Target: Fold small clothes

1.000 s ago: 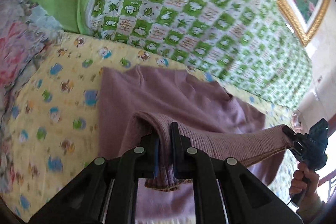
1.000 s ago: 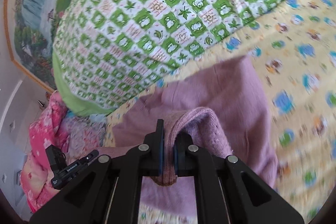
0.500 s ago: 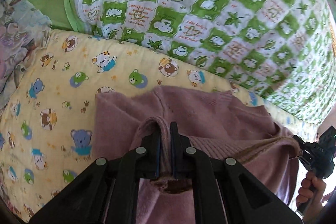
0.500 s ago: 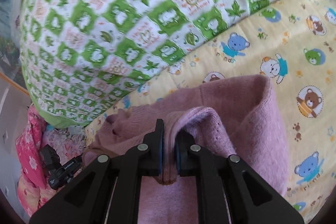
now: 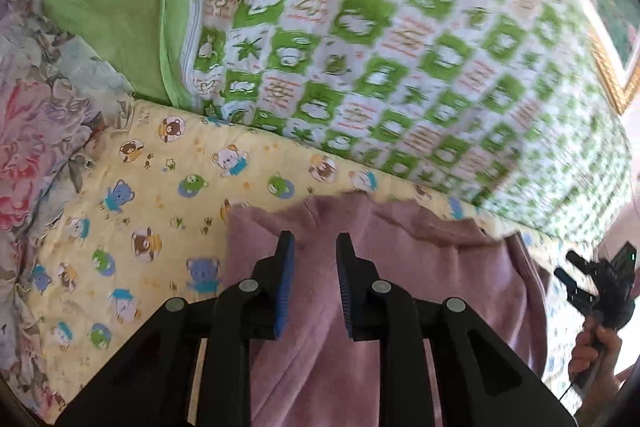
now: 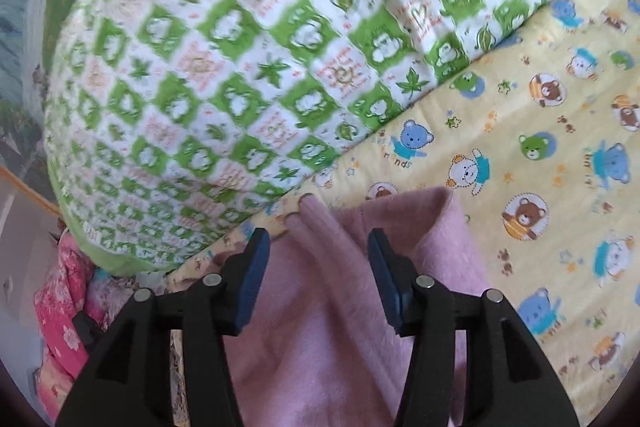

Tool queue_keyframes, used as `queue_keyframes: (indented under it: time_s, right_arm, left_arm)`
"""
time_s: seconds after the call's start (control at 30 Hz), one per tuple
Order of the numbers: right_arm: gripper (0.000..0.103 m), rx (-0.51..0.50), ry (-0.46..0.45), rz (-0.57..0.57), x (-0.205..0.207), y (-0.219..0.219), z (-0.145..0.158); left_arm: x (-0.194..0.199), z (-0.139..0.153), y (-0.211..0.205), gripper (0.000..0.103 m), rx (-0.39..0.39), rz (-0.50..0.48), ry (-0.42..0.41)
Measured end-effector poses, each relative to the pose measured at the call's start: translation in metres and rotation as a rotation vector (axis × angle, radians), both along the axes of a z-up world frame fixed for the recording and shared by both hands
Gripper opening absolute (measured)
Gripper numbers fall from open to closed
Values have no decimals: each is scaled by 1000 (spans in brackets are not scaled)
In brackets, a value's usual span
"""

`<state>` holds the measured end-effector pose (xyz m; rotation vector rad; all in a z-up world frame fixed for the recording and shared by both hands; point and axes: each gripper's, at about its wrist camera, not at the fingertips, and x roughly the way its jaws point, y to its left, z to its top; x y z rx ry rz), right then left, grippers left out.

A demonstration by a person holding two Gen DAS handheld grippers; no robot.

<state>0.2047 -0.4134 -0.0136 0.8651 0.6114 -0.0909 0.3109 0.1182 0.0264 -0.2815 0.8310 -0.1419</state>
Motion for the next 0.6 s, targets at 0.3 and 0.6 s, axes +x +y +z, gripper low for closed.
queue_keyframes:
  time_s: [0.3,0.6]
  right_arm:
    - [59,-556,200,222,13,81,4]
    - [31,-755,337,295,63,89,-36]
  left_arm:
    - [-41,-25,-41,43,236,-104,41]
    - [15,-65,-54,14,468,-56,111]
